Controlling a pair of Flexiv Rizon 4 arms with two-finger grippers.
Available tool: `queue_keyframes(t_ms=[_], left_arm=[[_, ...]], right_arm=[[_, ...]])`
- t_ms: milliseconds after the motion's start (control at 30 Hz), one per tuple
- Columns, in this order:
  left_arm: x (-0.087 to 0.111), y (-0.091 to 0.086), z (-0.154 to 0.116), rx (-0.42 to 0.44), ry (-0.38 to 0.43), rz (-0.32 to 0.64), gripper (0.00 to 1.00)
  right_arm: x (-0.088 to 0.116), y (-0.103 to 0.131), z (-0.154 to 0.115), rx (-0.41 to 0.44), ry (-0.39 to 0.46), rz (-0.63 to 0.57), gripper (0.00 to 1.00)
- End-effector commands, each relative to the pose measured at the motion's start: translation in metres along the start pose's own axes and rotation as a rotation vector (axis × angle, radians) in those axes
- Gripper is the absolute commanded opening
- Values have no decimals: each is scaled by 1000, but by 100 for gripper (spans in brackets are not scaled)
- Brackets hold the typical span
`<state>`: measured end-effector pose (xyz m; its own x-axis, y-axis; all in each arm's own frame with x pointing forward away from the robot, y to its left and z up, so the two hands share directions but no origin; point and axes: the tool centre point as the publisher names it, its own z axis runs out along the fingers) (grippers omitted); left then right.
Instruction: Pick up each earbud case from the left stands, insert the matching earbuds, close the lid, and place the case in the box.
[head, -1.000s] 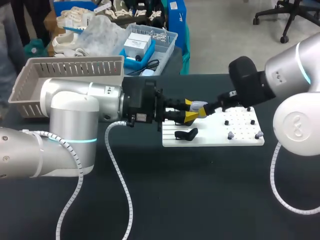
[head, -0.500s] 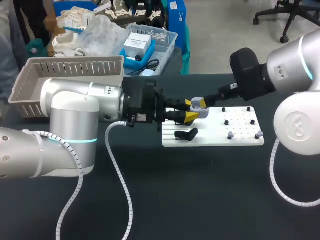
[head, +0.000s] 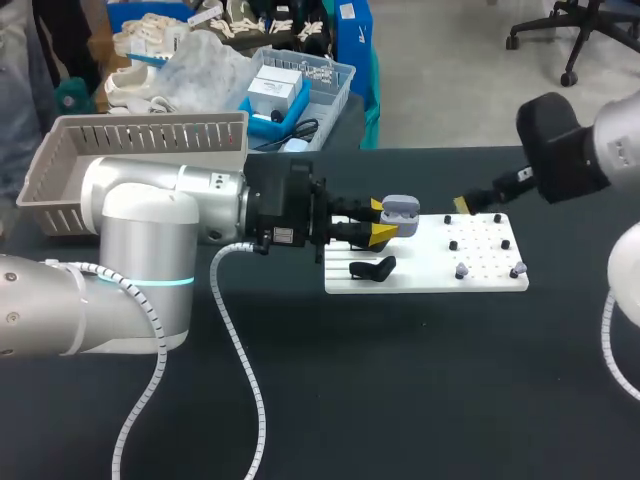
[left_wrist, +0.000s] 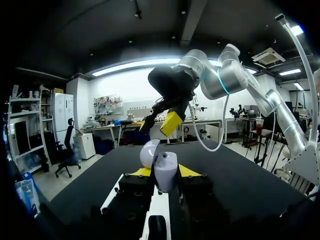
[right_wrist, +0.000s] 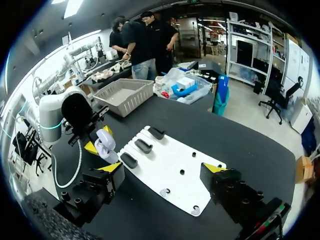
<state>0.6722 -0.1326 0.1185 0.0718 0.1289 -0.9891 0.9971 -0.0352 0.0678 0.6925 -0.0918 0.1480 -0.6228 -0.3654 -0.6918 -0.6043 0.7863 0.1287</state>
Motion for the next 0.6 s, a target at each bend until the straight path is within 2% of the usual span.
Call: queue_keyframes(t_ms=[33,100,400,600], left_arm=[[0,0,0,-1,-1,0,0],[0,0,0,-1,-1,0,0],[0,0,0,-1,-1,0,0],[0,0,0,-1,-1,0,0]], right_arm=[[12,-6,-5,282,18,6,100],[19,-12,-1,320,36,-2,100],[51,-40,17,373,126,27,100],[67,-60,18,399,146,64,100]])
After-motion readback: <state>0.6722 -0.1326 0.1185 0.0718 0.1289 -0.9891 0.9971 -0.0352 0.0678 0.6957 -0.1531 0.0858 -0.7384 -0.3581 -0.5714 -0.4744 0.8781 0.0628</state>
